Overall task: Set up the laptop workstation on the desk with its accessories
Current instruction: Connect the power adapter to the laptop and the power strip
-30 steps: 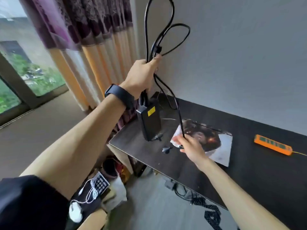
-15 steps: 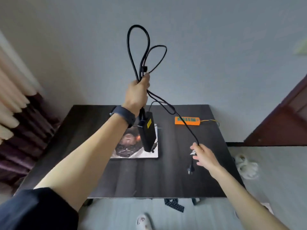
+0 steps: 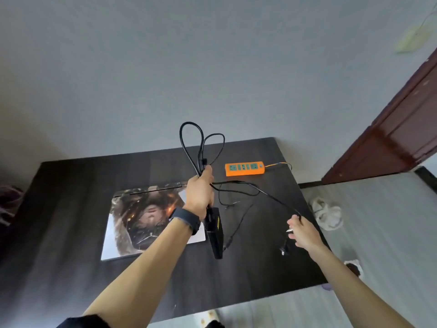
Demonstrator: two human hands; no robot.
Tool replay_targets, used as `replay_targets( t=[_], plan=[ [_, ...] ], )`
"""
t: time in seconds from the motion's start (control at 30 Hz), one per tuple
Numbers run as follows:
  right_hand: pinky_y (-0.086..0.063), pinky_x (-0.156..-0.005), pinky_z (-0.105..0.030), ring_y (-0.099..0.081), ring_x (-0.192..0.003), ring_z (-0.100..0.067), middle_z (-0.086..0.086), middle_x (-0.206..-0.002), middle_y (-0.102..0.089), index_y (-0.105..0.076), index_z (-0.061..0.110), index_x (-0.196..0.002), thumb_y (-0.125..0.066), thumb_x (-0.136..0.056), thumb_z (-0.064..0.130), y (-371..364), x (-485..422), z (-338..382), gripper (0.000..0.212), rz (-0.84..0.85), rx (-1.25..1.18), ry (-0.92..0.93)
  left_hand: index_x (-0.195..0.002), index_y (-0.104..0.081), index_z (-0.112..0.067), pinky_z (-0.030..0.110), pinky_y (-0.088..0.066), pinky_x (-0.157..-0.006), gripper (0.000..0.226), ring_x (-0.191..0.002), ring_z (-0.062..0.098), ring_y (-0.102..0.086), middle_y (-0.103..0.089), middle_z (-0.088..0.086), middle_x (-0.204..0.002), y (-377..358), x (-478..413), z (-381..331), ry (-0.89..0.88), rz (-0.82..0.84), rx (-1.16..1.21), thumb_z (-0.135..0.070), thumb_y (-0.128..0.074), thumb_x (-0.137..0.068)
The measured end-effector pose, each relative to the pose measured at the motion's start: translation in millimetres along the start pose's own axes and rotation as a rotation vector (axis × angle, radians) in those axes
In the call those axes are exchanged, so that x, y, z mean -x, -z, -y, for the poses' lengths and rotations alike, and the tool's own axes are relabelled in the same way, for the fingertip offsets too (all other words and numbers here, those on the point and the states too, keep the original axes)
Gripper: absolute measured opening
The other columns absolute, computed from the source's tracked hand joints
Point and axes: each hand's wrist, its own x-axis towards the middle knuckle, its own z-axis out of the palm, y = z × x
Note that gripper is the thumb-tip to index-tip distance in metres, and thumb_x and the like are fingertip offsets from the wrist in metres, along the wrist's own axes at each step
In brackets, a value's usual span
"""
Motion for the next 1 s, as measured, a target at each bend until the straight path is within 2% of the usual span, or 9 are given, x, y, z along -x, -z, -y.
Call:
replay_targets(
  t=[0.1, 0.13, 0.2, 0.37, 0.5, 0.6, 0.73, 0.9, 1.0],
  plan=[
    [-0.055, -0.093, -0.049, -0.069, -0.093, -0.024, -0.001, -0.091, -0.067, -0.064, 0.016, -0.108, -0.036, -0.105, 0.040, -11, -16, -6, 0.037, -0.016, 0.073, -0.032, -0.127, -0.035, 0.012, 0.024, -0.019, -0.042, 0.060, -0.031, 0.012, -0.023, -0.058, 0.032, -0.073, 3, -20, 17, 0.070, -0.002, -0.012, -0.042, -0.046, -0.101],
    [-0.054, -0.094, -0.050, -0.068, -0.094, -0.025, -0.002, -0.090, -0.067, -0.064, 0.016, -0.107, -0.036, -0.104, 0.040, -15, -21, -10, 0.037, -0.013, 0.092, -0.044, -0.083, -0.031, -0.012, 0.023, -0.019, -0.041, 0.038, -0.031, 0.012, -0.021, -0.044, 0.019, -0.055, 5, -27, 22, 0.116, 0.009, -0.011, -0.042, -0.045, -0.101],
    [-0.054, -0.095, -0.052, -0.068, -0.095, -0.026, -0.003, -0.089, -0.068, -0.064, 0.014, -0.108, -0.037, -0.104, 0.040, -24, -30, -13, 0.037, -0.014, 0.096, -0.062, -0.069, -0.039, -0.017, 0.020, -0.018, -0.037, 0.041, -0.031, 0.011, -0.018, -0.025, -0.001, -0.042, 9, -38, 29, 0.182, 0.014, 0.018, -0.042, -0.045, -0.101],
    [-0.053, -0.089, -0.045, -0.066, -0.097, -0.030, -0.012, -0.107, -0.067, -0.061, 0.009, -0.121, -0.046, -0.104, 0.040, -41, -46, -2, 0.039, -0.132, 0.131, -0.096, -0.065, -0.037, -0.021, 0.020, -0.019, -0.037, 0.042, -0.031, 0.011, -0.018, -0.021, -0.008, -0.041, 16, -54, 65, 0.322, -0.099, 0.122, -0.039, -0.047, -0.101],
    [-0.055, -0.085, -0.035, -0.065, -0.111, -0.026, -0.009, -0.144, -0.047, -0.043, 0.017, -0.144, -0.069, -0.093, 0.038, -51, -31, 22, 0.061, -0.158, 0.227, 0.133, -0.069, -0.040, -0.019, 0.021, -0.021, -0.039, 0.037, -0.029, 0.010, -0.020, -0.023, -0.008, -0.038, 19, -68, 100, 0.419, -0.231, 0.177, -0.036, -0.045, -0.102],
    [-0.052, -0.085, -0.024, -0.062, -0.104, -0.010, 0.008, -0.120, -0.059, -0.055, 0.027, -0.127, -0.069, -0.087, 0.052, -66, -13, 23, 0.049, 0.133, 0.335, 0.393, -0.070, -0.040, -0.019, 0.022, -0.021, -0.038, 0.034, -0.026, 0.009, -0.020, -0.024, -0.009, -0.036, 14, -79, 102, 0.484, -0.318, 0.263, -0.031, -0.043, -0.102],
    [-0.047, -0.099, -0.028, -0.057, -0.123, -0.014, 0.008, -0.141, -0.054, -0.042, 0.026, -0.148, -0.070, -0.082, 0.052, -99, 4, 27, 0.076, 0.667, 0.391, 0.360, -0.070, -0.039, -0.019, 0.023, -0.021, -0.043, 0.033, -0.027, 0.007, -0.023, -0.024, -0.010, -0.037, -1, -85, 95, 0.534, -0.305, 0.368, -0.026, -0.042, -0.102],
    [-0.047, -0.108, -0.034, -0.057, -0.126, -0.012, 0.011, -0.142, -0.056, -0.039, 0.029, -0.148, -0.084, -0.064, 0.058, -124, -10, 50, 0.099, 0.834, 0.348, 0.329, -0.070, -0.044, -0.021, 0.022, -0.025, -0.045, 0.031, -0.032, 0.005, -0.028, -0.030, -0.011, -0.044, -19, -85, 92, 0.558, -0.194, 0.325, -0.028, -0.051, -0.100],
    [-0.052, -0.096, -0.037, -0.062, -0.111, -0.018, 0.008, -0.125, -0.063, -0.047, 0.027, -0.133, -0.083, -0.063, 0.059, -126, -14, 63, 0.085, 0.834, 0.435, 0.367, -0.072, -0.045, -0.021, 0.021, -0.028, -0.043, 0.030, -0.036, 0.005, -0.033, -0.035, -0.011, -0.047, -21, -87, 84, 0.554, -0.142, 0.274, -0.031, -0.056, -0.099]
  ],
)
